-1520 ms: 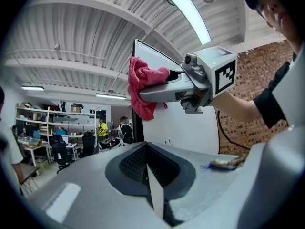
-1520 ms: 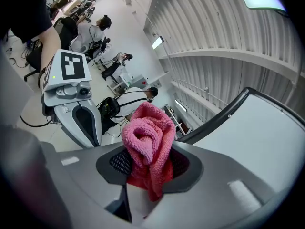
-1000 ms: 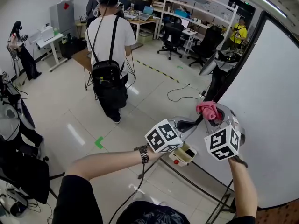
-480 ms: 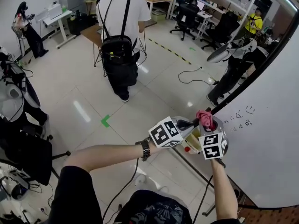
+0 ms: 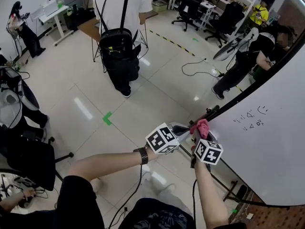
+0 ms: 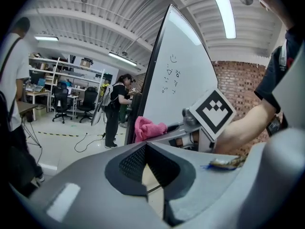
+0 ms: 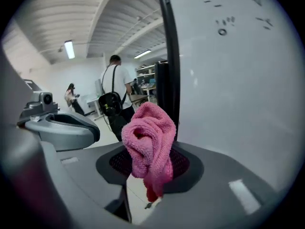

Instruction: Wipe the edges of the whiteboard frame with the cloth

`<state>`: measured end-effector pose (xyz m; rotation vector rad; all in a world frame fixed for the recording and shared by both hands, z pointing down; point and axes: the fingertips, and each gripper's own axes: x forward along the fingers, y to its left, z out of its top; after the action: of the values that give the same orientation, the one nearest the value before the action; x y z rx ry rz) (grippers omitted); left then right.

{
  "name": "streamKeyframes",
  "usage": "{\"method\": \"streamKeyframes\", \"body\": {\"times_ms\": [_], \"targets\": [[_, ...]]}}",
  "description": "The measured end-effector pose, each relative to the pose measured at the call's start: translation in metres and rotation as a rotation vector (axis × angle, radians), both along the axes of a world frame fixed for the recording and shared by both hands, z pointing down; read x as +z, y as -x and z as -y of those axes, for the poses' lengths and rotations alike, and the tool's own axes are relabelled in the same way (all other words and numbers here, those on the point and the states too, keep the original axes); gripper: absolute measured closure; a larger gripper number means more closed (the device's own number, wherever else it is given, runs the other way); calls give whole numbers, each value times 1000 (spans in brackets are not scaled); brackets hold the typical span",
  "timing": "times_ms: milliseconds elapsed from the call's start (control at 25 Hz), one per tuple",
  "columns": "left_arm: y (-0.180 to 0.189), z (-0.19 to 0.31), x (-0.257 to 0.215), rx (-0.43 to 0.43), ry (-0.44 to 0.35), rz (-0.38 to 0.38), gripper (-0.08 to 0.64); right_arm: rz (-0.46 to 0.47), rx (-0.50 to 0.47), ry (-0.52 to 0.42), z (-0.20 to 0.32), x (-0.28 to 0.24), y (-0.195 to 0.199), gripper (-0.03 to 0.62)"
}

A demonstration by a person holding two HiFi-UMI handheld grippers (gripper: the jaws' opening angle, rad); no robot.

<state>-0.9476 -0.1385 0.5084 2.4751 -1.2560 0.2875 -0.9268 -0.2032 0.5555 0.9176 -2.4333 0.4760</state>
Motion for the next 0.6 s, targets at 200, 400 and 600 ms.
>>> {"method": "streamKeyframes", "body": {"times_ms": [200,400,600], "targets": [[9,0,28,-17,15,68,558,69,155,83,-44,57,5,445],[17,25,80,-102,-41,279,558,31,139,57,-50,106,12,446],[12,14,152,-179,53,228,558,9,159,150,-60,171,-6,446]]}}
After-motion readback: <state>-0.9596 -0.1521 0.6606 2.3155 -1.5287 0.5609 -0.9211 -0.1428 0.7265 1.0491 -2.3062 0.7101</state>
